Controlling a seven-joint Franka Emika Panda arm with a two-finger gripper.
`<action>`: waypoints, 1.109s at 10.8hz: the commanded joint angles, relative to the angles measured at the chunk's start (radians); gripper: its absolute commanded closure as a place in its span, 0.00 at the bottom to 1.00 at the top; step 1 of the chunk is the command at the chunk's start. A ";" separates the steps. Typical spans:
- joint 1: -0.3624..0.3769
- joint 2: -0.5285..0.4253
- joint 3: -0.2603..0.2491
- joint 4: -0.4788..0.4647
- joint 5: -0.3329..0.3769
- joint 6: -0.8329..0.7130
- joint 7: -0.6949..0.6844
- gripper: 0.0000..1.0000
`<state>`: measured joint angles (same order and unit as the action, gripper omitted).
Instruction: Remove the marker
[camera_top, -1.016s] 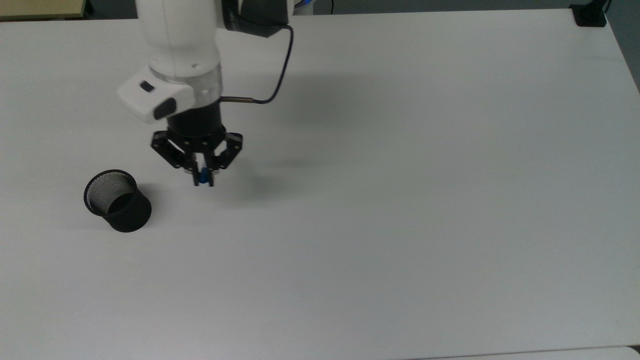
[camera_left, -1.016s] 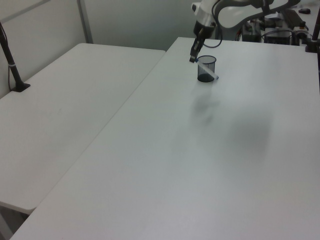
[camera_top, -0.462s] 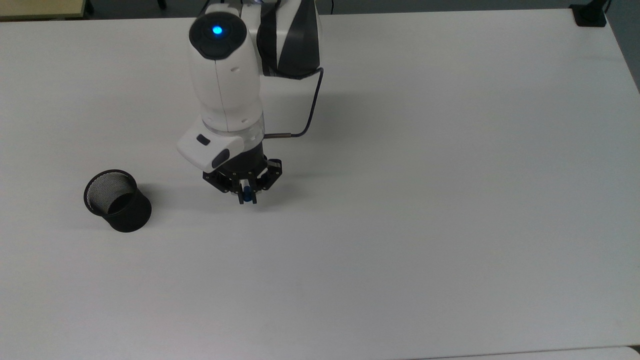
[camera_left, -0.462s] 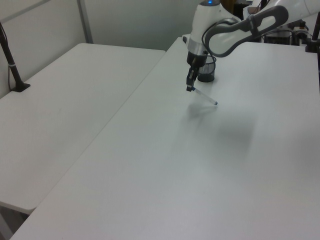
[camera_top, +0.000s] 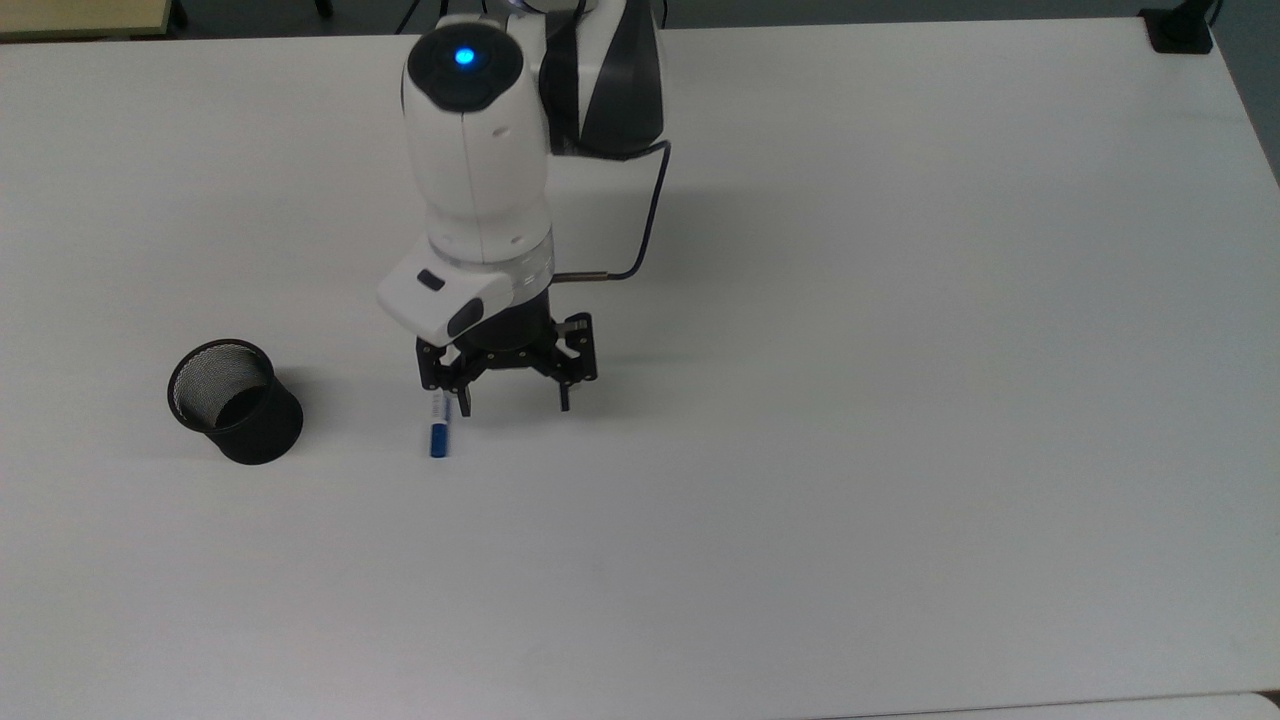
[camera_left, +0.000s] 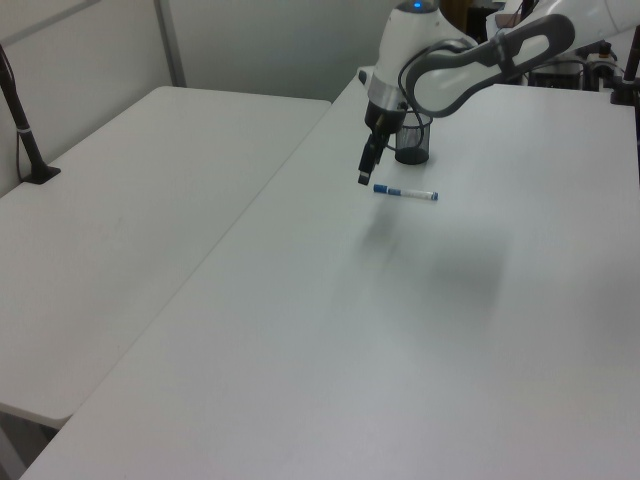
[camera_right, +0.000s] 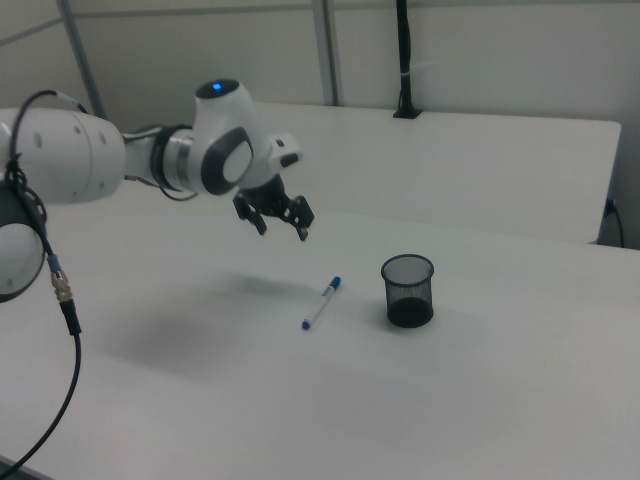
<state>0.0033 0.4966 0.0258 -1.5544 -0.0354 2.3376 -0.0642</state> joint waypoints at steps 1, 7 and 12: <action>0.076 -0.166 -0.020 -0.027 0.008 -0.259 0.067 0.00; 0.109 -0.447 -0.021 -0.045 0.005 -0.688 0.133 0.00; 0.049 -0.535 -0.003 -0.110 0.003 -0.716 0.118 0.00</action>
<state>0.0937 -0.0068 0.0163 -1.6129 -0.0355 1.6234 0.0557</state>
